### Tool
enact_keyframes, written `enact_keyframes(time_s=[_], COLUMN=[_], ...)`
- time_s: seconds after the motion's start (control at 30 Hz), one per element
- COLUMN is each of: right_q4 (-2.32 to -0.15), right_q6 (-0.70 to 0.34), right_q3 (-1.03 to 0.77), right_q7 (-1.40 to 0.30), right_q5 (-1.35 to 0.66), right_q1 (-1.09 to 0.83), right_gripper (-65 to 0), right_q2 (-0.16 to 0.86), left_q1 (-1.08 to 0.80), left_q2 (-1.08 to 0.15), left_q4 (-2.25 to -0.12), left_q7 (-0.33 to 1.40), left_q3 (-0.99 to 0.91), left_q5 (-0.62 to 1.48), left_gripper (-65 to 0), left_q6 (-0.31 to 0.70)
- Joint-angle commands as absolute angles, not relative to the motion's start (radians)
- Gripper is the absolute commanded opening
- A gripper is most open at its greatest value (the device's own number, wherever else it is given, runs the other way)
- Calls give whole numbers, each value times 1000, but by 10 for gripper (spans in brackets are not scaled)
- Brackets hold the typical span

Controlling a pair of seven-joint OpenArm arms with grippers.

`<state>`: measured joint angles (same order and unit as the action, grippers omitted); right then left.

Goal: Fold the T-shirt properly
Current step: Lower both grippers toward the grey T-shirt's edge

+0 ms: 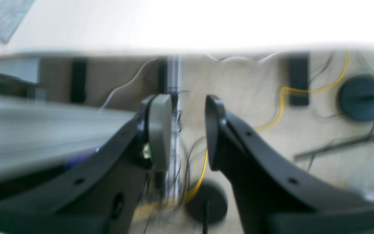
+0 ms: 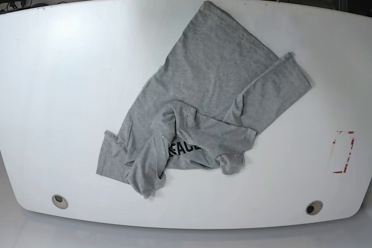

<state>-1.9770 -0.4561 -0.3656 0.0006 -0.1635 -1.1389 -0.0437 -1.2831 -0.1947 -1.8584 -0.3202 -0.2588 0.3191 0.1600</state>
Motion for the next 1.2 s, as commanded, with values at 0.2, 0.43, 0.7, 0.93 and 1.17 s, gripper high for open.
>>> enact_keyframes(time_s=[0.2, 0.43, 0.7, 0.93, 1.17], right_q4=[-2003, -2003, -2003, -2003, -2003], right_q6=[-464, -464, -464, -521, -549], right_q3=[-364, -364, -363, -363, -364], right_q7=[30, -15, -189, -240, -291], right_q5=[-170, -170, -177, -170, -170], right_q1=[-1023, -917, -797, -757, -745], right_gripper=[-485, -479, -477, -477, -477], right_q2=[-36, -12, 12, 12, 10], left_q1=[-1305, -1253, -1150, -1030, -881], left_q2=[-193, -196, -277, -288, -318], left_q4=[-1916, -1916, -1916, -1916, -1916], left_q7=[-338, -338, -185, 19, 197], left_q3=[-200, -120, 12, 15, 64], left_q5=[338, 386, 530, 651, 697], left_gripper=[-240, -236, -233, -233, -240], left_q6=[160, 163, 162, 166, 159])
